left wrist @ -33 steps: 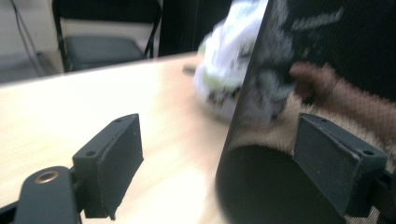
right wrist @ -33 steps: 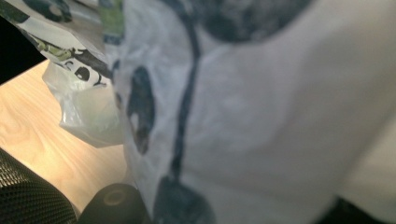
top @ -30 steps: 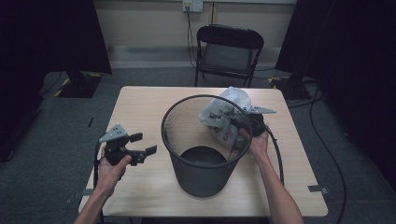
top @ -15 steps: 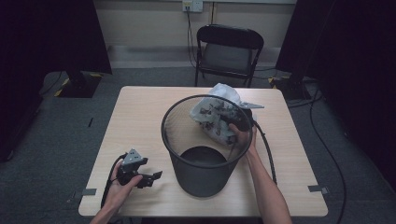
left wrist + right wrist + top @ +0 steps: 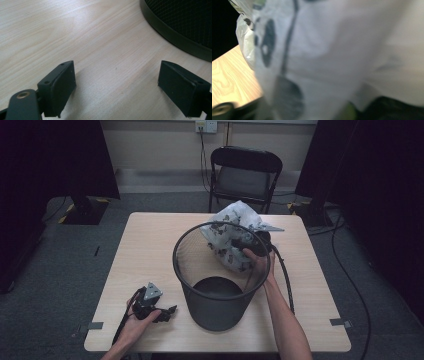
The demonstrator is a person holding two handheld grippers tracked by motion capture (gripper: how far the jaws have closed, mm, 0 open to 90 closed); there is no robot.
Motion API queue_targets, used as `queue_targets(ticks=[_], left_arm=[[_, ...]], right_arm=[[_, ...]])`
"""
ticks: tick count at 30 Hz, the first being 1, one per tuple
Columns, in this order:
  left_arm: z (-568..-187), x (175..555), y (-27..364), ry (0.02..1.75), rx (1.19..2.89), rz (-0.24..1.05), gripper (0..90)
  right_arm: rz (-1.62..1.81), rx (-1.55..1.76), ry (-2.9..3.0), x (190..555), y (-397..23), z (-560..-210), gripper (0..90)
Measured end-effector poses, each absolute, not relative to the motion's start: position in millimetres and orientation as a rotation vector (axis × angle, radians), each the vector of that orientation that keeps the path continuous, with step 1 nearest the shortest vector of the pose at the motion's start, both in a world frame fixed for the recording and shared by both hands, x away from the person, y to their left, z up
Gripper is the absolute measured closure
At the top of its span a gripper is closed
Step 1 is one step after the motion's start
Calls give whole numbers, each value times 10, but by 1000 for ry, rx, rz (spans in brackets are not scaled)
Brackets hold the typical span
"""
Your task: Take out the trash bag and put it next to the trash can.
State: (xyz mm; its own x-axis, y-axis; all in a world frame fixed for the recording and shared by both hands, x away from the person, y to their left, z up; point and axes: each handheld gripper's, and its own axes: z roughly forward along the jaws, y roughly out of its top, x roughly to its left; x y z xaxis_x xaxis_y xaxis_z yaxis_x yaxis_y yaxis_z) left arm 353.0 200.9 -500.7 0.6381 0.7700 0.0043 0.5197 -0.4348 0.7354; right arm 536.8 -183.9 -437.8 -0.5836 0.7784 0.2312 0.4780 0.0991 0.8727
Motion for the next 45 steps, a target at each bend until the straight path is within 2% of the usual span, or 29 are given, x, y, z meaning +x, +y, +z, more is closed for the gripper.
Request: queue_targets(ticks=[4, 6, 35, 45], left_arm=[[-5007, 3531, 2008, 1001, 2136, 445, 133], [-5007, 3534, 2007, 1000, 2137, 444, 131], [-5009, 3539, 2000, 1004, 2134, 439, 122], [-5012, 3539, 1998, 1005, 2130, 436, 121]], right_arm=[[1500, 1234, 2084, 5300, -1861, -4265, 194], [1492, 1246, 2066, 5268, -1868, -4201, 148], [1576, 1144, 1947, 4890, -2140, -3232, 149], [1479, 1188, 2012, 4685, -2438, -3509, 150]])
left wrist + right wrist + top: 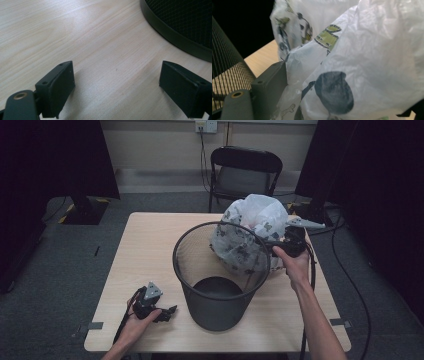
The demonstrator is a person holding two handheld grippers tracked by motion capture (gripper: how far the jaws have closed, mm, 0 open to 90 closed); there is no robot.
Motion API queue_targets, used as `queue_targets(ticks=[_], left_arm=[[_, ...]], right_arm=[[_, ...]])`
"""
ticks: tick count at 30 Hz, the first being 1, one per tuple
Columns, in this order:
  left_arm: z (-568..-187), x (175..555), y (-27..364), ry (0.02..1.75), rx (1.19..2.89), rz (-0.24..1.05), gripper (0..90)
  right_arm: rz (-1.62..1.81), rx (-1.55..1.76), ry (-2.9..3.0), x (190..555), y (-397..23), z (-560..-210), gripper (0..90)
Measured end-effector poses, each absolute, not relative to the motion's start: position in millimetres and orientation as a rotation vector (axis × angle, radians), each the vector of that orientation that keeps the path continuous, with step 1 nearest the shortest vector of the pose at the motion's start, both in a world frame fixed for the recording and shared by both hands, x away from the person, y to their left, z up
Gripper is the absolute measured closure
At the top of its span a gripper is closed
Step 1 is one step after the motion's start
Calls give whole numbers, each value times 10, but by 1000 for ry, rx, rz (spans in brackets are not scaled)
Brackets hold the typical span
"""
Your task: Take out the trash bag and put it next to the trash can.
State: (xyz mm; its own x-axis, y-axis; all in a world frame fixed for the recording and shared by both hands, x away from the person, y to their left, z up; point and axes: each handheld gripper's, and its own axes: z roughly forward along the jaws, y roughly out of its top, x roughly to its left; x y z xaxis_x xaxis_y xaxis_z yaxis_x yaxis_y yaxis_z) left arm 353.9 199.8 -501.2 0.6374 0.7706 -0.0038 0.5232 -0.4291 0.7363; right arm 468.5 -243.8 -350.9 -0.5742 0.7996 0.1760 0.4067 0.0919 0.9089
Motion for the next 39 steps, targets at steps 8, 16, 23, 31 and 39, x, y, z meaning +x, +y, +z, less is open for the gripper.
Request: queue_targets(ticks=[8, 16, 23, 31, 39], left_arm=[[-5012, 3539, 1998, 1005, 2130, 437, 121], [-5011, 3541, 1999, 1003, 2134, 438, 119], [-5010, 3541, 1995, 1005, 2135, 441, 117], [-5011, 3533, 1984, 1032, 2129, 450, 102], [-5009, 3519, 1974, 1056, 2123, 460, 98]], right_arm=[[1427, 1207, 2047, 4423, -2653, -3834, 152], [1430, 1214, 2071, 4116, -2779, -4031, 152], [1381, 1237, 2076, 3861, -2813, -4114, 155], [1323, 1312, 2078, 3663, -2901, -4323, 154], [1186, 1363, 2095, 3526, -2910, -4550, 152]])
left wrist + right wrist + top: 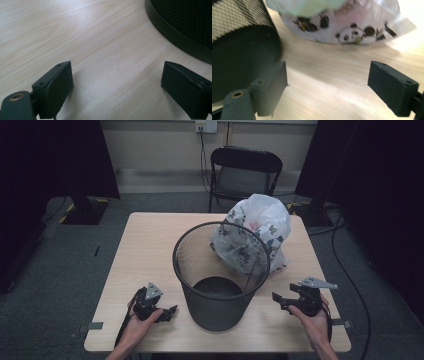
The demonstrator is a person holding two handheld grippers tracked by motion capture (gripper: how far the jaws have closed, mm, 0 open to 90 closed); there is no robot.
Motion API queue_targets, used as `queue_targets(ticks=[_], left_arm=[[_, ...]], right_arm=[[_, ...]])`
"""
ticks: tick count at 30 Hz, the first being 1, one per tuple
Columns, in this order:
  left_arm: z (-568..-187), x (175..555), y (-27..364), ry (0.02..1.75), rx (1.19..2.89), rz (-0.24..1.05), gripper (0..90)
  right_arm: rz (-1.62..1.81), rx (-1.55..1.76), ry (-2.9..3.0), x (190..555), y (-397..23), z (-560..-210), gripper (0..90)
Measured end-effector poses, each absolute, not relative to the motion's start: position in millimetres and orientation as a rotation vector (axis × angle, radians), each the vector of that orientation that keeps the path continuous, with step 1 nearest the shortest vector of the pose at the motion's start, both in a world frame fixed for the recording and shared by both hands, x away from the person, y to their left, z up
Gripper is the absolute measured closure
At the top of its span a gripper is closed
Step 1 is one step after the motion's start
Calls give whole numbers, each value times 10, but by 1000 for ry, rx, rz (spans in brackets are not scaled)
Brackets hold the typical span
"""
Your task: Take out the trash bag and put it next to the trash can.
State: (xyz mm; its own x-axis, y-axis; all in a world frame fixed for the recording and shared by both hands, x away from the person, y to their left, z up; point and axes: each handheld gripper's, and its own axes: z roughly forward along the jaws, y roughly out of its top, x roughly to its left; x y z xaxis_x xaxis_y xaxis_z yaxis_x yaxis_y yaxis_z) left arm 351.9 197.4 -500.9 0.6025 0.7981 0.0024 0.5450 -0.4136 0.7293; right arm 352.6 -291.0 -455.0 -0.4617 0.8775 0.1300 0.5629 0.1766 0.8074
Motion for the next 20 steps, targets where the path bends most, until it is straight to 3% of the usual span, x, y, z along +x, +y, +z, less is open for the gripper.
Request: queue_targets(ticks=[7, 20], left_arm=[[-5009, 3519, 1973, 1056, 2123, 460, 98], [-5009, 3519, 1974, 1056, 2123, 460, 98]], right_arm=[[1077, 1405, 2113, 3475, -2866, -4820, 156], [913, 1410, 2090, 3487, -2777, -4994, 145]])
